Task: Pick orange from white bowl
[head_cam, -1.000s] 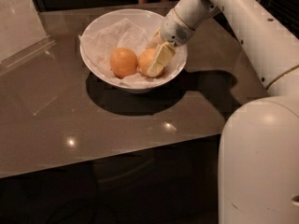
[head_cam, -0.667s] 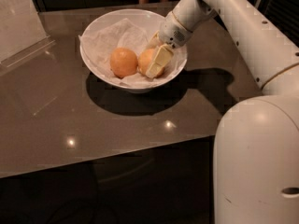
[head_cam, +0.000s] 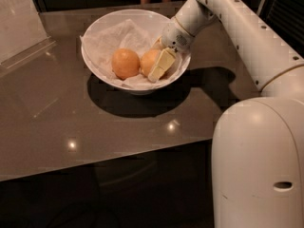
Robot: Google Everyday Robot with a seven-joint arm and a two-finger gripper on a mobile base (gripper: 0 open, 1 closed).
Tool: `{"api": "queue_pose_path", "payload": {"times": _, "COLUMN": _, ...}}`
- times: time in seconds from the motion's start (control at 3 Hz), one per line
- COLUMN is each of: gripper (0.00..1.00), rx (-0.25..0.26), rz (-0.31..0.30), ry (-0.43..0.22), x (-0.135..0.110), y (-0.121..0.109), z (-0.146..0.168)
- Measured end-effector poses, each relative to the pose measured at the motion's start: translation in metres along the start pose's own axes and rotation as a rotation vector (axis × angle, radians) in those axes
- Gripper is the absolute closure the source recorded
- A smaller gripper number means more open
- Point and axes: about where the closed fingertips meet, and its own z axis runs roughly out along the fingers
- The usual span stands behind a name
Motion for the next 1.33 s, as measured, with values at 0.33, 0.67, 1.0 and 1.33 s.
{"api": "queue_pose_path", "payload": {"times": 0.33, "gripper": 0.47, "rx": 0.0, "rz": 0.0, "ry": 0.0, "x": 0.0, "y": 0.0, "z": 0.0}}
{"api": "queue_pose_path", "payload": {"times": 0.67, "gripper": 0.7, "rx": 0.015, "rz": -0.008, "ry": -0.014, "x": -0.003, "y": 0.0, "z": -0.003}}
{"api": "queue_pose_path", "payload": {"times": 1.0, "gripper": 0.93, "rx": 0.037, "rz": -0.023, "ry": -0.05, "x": -0.008, "y": 0.003, "z": -0.013}}
{"api": "queue_pose_path", "payload": {"times": 1.33, "gripper": 1.0, "rx": 0.075, "rz": -0.073, "ry": -0.089, "x": -0.02, "y": 0.012, "z": -0.032}}
